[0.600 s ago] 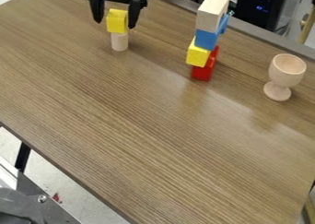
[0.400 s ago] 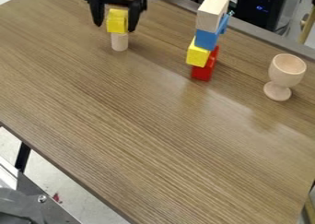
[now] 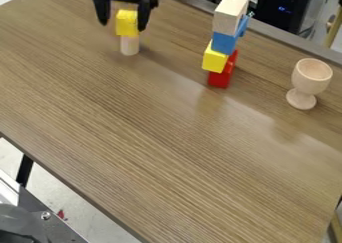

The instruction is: Move the wooden arch to the table

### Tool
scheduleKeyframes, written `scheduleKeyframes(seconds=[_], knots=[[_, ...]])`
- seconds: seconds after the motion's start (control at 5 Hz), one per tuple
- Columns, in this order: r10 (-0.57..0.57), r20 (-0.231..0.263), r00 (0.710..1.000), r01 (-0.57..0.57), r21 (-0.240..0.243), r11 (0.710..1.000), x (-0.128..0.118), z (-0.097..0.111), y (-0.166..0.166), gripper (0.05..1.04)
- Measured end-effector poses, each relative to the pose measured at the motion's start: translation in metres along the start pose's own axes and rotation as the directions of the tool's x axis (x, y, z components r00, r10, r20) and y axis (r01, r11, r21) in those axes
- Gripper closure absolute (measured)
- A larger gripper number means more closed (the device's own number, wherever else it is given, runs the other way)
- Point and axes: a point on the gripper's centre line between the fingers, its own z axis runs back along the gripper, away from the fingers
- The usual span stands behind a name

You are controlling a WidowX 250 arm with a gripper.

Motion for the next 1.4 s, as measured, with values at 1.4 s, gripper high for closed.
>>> scheduleKeyframes(seconds=[1.4], knots=[[-0.119, 0.181, 0.976, 0.142, -0.117, 0.983, -0.017, 0.093, -0.088, 0.085]])
